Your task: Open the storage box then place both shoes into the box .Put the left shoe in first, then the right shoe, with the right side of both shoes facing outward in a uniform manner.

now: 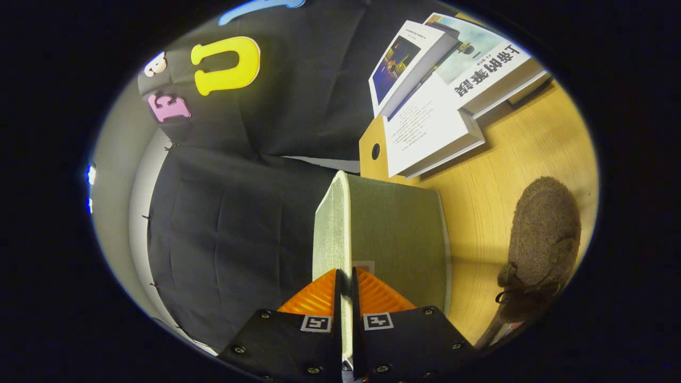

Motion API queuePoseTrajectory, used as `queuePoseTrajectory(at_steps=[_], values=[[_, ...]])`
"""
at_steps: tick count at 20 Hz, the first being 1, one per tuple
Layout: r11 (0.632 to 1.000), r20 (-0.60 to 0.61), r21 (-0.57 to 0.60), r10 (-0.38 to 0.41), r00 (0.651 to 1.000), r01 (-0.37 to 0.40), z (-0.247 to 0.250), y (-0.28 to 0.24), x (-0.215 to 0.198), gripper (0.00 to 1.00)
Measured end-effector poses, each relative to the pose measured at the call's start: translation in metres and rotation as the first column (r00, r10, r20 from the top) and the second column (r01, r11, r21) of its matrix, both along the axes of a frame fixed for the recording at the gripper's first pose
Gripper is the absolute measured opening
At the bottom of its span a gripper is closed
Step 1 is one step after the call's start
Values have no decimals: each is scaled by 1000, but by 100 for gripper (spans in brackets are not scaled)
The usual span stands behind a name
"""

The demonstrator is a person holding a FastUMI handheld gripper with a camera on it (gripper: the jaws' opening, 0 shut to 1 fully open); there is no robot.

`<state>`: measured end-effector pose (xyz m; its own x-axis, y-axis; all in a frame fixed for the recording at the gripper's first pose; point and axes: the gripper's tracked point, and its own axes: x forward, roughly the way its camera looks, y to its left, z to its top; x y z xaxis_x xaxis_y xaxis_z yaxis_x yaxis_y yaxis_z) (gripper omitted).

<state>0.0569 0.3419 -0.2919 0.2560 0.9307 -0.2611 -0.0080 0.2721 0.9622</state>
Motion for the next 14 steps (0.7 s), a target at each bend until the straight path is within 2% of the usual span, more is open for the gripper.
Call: queuePoseTrajectory(at_steps=[2,8,14], values=[[1000,18,-13,24,1000,-23,9,-3,-3,4],[998,75,-1,62,995,-62,49,14,-3,4],[992,188,-9,122,975,-122,111,55,0,4]])
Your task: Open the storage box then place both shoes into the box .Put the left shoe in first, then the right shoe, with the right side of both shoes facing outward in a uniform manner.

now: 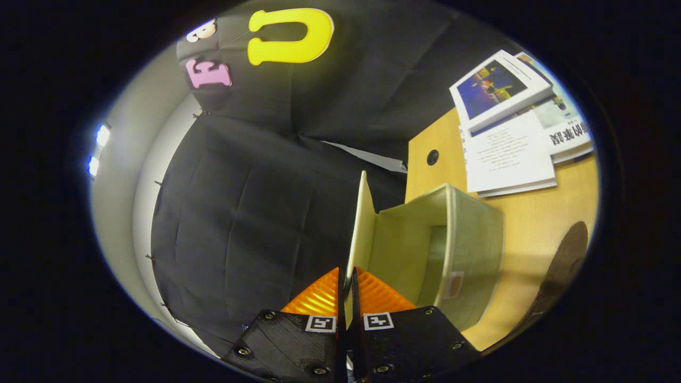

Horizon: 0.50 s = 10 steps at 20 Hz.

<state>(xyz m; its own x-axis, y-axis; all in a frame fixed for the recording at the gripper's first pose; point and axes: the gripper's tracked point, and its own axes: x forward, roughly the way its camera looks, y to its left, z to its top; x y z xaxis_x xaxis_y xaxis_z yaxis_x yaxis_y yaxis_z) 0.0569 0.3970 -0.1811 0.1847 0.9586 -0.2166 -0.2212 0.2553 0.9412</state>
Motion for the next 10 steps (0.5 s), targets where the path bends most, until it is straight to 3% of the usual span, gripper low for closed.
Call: queuePoseTrajectory(at_steps=[10], values=[[993,116,-32,119,986,-116,58,124,-25,5]])
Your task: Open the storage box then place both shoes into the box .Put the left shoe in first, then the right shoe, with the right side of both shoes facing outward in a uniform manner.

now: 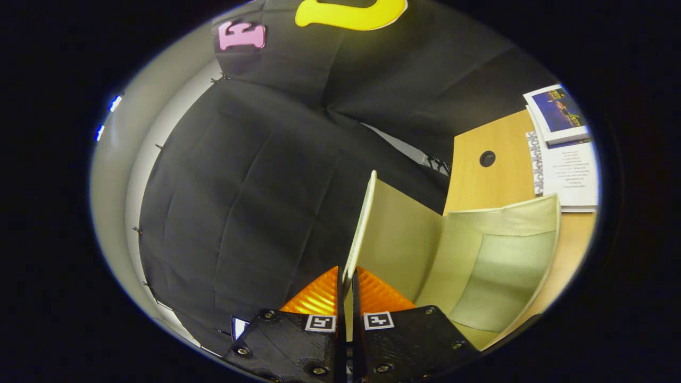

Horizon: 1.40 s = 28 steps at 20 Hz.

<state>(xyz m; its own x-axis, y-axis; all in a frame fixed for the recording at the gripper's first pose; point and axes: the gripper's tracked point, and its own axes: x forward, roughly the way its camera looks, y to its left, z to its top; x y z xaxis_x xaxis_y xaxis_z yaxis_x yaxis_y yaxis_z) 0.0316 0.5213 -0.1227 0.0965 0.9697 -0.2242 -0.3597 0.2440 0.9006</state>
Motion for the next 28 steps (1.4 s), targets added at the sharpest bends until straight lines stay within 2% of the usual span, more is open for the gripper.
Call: queuePoseTrajectory(at_steps=[7,8,9,10,11,14,18,22,26,28], values=[[999,32,-36,39,999,-38,-3,59,-20,5],[997,27,-57,48,998,-47,-5,58,-25,9],[997,14,-55,52,999,-51,-3,58,-26,17],[998,11,-42,49,999,-49,2,60,-26,32],[998,23,-45,45,999,-44,4,56,-24,41],[996,119,-86,39,992,-29,11,35,-19,92],[992,190,-128,20,982,5,15,-9,-16,92],[981,265,-165,-60,962,107,6,-75,-7,92],[967,291,-191,-108,951,168,1,-137,-11,92],[953,333,-218,-129,934,209,-1,-165,-8,93]])
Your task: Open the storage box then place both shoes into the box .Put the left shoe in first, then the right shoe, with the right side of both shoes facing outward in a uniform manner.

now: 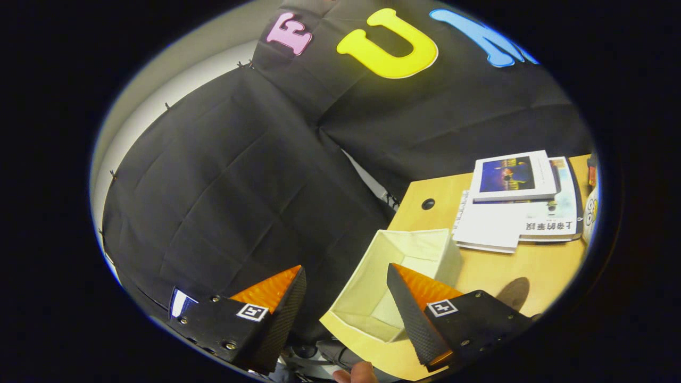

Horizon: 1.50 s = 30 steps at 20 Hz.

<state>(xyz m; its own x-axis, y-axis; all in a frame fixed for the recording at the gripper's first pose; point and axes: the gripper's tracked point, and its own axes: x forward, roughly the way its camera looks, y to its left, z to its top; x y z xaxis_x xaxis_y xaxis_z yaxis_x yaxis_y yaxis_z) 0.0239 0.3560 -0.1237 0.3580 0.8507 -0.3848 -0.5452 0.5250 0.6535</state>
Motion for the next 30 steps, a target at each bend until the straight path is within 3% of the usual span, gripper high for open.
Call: queuePoseTrajectory(at_steps=[11,17,22,30], values=[[977,98,-152,-138,986,152,-38,-93,5,93],[942,132,-243,-205,970,232,-67,-127,10,93],[903,88,-328,-265,960,279,-109,-151,8,93],[841,7,-479,-282,960,250,-190,-177,-8,93]])
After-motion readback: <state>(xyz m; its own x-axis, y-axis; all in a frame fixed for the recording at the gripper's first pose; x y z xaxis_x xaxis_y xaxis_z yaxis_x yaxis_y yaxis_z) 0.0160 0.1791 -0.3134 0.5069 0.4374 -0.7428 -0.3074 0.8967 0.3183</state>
